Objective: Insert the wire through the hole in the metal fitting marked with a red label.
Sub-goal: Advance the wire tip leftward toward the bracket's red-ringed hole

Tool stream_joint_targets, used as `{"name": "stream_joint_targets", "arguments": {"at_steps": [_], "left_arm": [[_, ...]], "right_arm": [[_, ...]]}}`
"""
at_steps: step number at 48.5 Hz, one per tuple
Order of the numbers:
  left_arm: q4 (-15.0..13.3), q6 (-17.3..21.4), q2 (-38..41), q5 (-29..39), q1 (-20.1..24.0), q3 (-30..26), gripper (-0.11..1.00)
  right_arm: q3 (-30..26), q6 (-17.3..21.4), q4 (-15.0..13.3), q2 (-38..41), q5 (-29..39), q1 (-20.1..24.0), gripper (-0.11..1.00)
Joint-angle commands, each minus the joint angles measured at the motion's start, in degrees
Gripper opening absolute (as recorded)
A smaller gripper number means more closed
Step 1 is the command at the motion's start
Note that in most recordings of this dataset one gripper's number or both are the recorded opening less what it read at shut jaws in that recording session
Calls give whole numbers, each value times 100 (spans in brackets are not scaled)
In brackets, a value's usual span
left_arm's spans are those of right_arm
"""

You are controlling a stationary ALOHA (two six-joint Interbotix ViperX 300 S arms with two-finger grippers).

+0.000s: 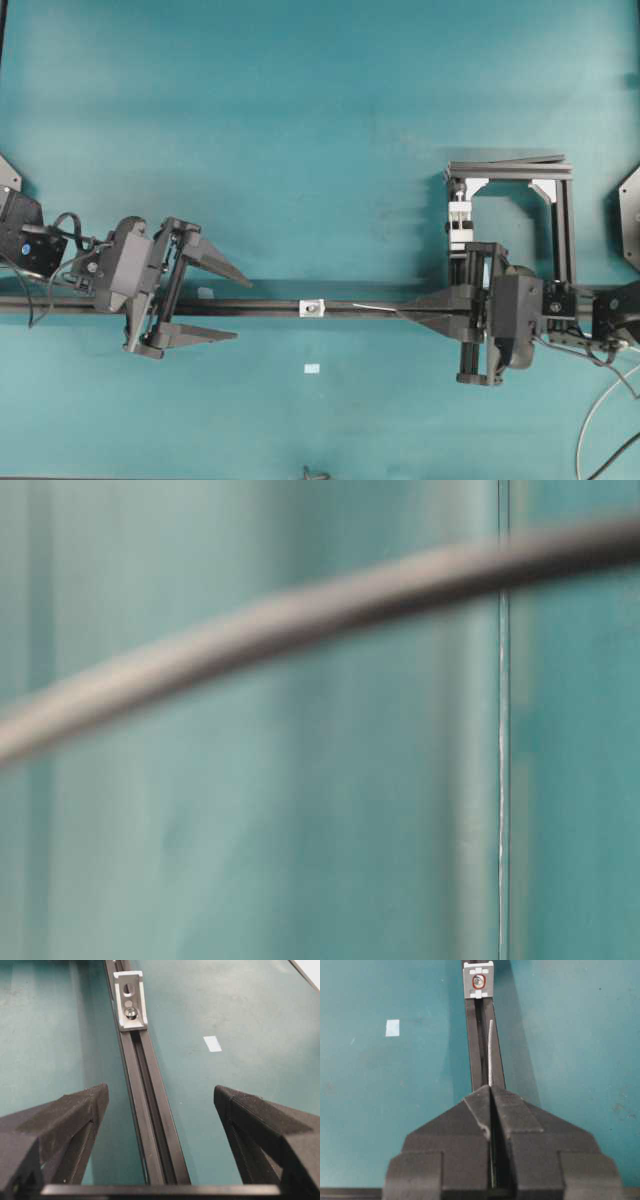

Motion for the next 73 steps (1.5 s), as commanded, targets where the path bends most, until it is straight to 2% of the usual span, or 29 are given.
{"name": "stream_joint_targets", "arguments": {"at_steps": [1, 28, 49, 62, 73], "left_arm": [[9, -9, -105, -62, -18, -44, 61], [26, 18, -211, -53, -18, -44, 61], [26, 35, -211, -44, -18, -53, 61], [26, 44, -211, -44, 18, -35, 61], [26, 53, -211, -44, 53, -62, 61]], "right_arm": [[-53, 9, -9, -35, -26, 26, -1], [-220, -35, -9, 141, -167, -35, -1], [-352, -70, -97, 281, -176, -211, -1], [-387, -70, -299, 290, -308, -246, -1], [-466, -70, -308, 387, -299, -272, -1]]}}
